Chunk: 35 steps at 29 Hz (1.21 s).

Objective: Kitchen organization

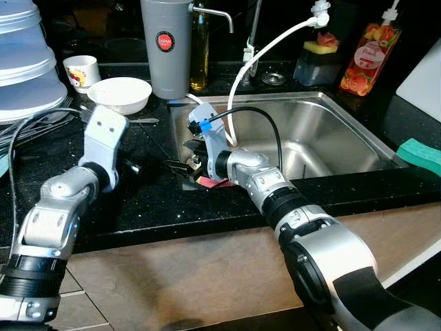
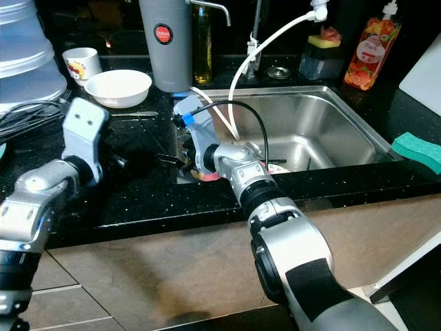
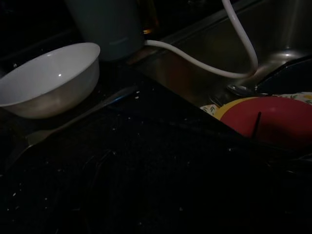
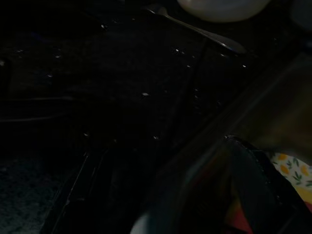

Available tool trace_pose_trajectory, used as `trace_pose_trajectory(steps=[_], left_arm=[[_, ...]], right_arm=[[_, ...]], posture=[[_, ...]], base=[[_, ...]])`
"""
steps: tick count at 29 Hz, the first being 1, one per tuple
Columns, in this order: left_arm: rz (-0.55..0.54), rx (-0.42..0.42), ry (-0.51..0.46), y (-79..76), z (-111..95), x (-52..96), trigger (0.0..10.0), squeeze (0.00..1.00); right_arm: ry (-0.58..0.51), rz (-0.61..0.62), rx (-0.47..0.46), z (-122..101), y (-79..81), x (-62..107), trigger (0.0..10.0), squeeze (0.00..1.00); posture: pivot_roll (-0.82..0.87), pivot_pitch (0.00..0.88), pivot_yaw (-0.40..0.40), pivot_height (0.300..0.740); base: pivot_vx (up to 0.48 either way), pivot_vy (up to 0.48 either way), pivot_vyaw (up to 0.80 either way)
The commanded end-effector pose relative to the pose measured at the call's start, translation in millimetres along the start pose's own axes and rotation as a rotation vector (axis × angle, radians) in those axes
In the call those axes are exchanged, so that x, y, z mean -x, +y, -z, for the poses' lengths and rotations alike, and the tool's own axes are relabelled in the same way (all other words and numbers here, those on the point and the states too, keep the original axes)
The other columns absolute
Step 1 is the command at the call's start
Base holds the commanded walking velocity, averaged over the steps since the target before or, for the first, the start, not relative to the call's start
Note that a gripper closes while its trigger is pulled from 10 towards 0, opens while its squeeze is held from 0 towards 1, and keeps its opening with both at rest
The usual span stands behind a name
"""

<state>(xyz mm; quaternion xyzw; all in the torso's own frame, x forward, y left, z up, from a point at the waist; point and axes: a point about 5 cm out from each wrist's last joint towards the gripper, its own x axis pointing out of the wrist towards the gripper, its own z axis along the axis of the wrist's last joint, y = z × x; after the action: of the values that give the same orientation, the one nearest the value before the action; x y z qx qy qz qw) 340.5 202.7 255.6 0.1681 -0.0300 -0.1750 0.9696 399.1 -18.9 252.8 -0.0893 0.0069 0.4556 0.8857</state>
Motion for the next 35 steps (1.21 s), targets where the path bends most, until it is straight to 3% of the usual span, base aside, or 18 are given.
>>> trace_pose_trajectory(steps=[1, 8, 13, 17, 19, 22, 35], left_arm=[[0.004, -0.018, 0.01, 2.4, 1, 1.8, 10.0, 0.0], [0.005, -0.022, 0.01, 3.9, 1, 1.8, 10.0, 0.0], [0.011, -0.024, 0.012, 3.9, 1, 2.5, 10.0, 0.0], [0.01, -0.024, 0.013, 4.2, 1, 2.4, 10.0, 0.0], [0.01, -0.026, 0.014, 4.6, 1, 2.3, 10.0, 0.0], [0.01, -0.027, 0.014, 4.8, 1, 2.0, 10.0, 0.0], [0.011, -0.029, 0.014, 5.2, 0, 1.2, 10.0, 0.0]], right_arm=[[0.023, 0.003, 0.039, -2, -1.5, 0.3, 10.0, 0.0], [-0.011, 0.008, 0.062, -8, -5.0, 2.7, 10.0, 0.0], [0.029, -0.042, 0.112, -3, -1.4, 2.6, 10.0, 0.0], [0.055, -0.086, 0.18, 0, 3.1, 1.5, 10.0, 0.0], [0.099, -0.083, 0.273, 3, 3.8, 1.3, 10.0, 0.0], [0.125, -0.076, 0.331, 5, 3.8, 1.1, 10.0, 0.0], [0.13, -0.069, 0.429, 3, 3.6, 1.3, 10.0, 0.0]], posture=[[0.08, 0.135, -0.038, 0.74], [0.09, 0.135, -0.037, 0.74], [0.08, 0.136, -0.037, 0.74], [0.08, 0.136, -0.037, 0.74], [0.09, 0.136, -0.034, 0.74], [0.09, 0.136, -0.034, 0.74], [0.09, 0.137, -0.032, 0.74]], base=[[0.0, 0.0, 0.0], [0.0, 0.0, 0.0], [0.0, 0.0, 0.0], [0.0, 0.0, 0.0], [0.0, 0.0, 0.0], [0.0, 0.0, 0.0], [0.0, 0.0, 0.0]])
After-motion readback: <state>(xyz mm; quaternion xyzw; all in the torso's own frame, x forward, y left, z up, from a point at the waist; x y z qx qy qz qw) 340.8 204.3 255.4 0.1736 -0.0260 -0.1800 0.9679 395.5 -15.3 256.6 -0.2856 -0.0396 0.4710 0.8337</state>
